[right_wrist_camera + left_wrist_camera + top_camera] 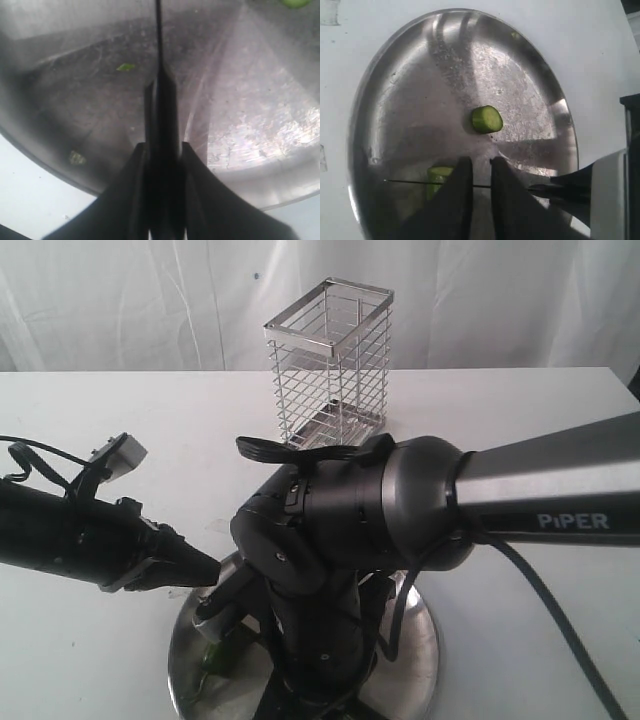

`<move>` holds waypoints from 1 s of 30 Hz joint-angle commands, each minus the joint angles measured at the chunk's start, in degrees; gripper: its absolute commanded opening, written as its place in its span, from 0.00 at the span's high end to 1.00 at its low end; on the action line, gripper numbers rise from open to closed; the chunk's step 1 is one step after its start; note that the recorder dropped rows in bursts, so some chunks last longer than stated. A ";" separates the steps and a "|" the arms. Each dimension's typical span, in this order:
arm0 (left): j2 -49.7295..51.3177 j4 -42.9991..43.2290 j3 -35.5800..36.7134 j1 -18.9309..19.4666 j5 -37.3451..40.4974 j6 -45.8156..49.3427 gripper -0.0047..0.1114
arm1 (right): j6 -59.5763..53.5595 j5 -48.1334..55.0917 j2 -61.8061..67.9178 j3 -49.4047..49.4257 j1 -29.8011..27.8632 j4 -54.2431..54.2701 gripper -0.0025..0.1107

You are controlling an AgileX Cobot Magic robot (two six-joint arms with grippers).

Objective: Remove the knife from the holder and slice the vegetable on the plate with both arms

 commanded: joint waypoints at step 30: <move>-0.72 -1.05 0.00 -1.34 1.47 1.30 0.82 | 0.64 -2.32 -0.14 0.13 0.03 0.42 0.98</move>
